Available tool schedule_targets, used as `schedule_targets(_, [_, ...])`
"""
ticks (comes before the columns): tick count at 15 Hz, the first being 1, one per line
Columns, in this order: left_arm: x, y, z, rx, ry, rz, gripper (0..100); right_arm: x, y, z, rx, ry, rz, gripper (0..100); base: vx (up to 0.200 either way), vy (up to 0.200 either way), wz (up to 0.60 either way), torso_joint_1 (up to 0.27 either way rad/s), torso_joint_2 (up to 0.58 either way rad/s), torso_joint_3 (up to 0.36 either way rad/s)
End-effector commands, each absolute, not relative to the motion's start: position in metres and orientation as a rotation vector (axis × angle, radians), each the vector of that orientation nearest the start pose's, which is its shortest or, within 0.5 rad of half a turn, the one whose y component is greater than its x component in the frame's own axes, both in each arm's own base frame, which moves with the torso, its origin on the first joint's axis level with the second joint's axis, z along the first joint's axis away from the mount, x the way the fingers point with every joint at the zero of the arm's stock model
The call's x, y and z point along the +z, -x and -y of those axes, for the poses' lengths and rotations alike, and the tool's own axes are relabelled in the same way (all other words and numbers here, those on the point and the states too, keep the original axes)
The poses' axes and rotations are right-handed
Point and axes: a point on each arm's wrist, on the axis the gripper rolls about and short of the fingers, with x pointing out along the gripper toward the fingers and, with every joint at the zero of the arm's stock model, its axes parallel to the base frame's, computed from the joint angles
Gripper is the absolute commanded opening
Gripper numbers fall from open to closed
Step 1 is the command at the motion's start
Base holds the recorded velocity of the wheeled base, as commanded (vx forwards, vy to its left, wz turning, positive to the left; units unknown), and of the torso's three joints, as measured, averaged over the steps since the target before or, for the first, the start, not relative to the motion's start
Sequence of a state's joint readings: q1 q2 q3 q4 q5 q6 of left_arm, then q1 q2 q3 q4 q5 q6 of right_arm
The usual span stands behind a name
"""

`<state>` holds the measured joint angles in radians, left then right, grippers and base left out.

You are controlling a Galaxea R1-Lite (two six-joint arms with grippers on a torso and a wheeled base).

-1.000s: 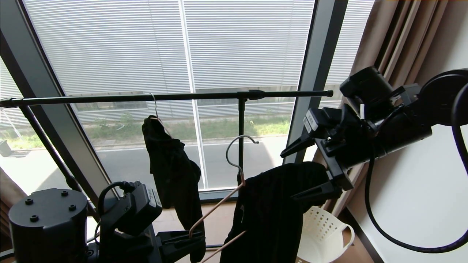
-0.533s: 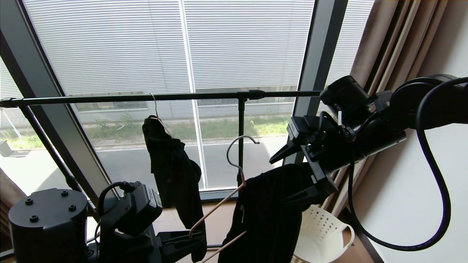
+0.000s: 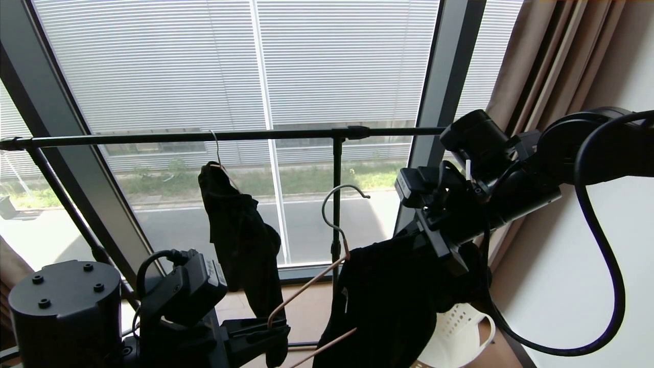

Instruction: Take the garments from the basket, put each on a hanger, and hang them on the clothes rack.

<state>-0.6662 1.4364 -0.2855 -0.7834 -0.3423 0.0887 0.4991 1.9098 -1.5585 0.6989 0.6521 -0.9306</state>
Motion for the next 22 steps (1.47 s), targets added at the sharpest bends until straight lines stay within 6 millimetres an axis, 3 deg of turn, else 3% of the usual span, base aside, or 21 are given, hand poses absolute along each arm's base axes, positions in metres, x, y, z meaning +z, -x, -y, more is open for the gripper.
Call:
schedule_targets(1, [0.132, -0.149, 0.126, -1.011, -0.141, -0.337, 0, 0.209, -0.289, -0.174, 1.459, 0.658, -0.531, 0, 0.000, 0.000, 0.00, 0.000, 0.00, 0.000])
schedule_targets(7, [0.131, -0.149, 0.126, -1.011, -0.144, -0.340, 0, 0.211, -0.288, -0.173, 1.457, 0.658, -0.525, 0, 0.000, 0.000, 0.00, 0.000, 0.00, 0.000])
schedule_targets(8, [0.131, -0.149, 0.126, -1.026, -0.140, -0.343, 100, 0.212, -0.288, -0.173, 1.456, 0.659, -0.522, 0, 0.000, 0.000, 0.00, 0.000, 0.00, 0.000])
schedule_targets(15, [0.116, -0.175, 0.132, -0.974, -0.120, -0.315, 100, 0.218, -0.274, -0.164, 1.450, 0.659, -0.521, 0, 0.000, 0.000, 0.00, 0.000, 0.00, 0.000])
schedule_targets(19, [0.130, -0.177, 0.124, -0.926, -0.054, -0.257, 100, 0.221, -0.277, -0.160, 1.393, 0.664, -0.538, 0, 0.000, 0.000, 0.00, 0.000, 0.00, 0.000])
schedule_targets(22, [0.127, -0.170, 0.118, -0.844, 0.112, -0.357, 100, 0.233, -0.272, -0.155, 1.274, 0.590, -0.605, 0, 0.000, 0.000, 0.00, 0.000, 0.00, 0.000])
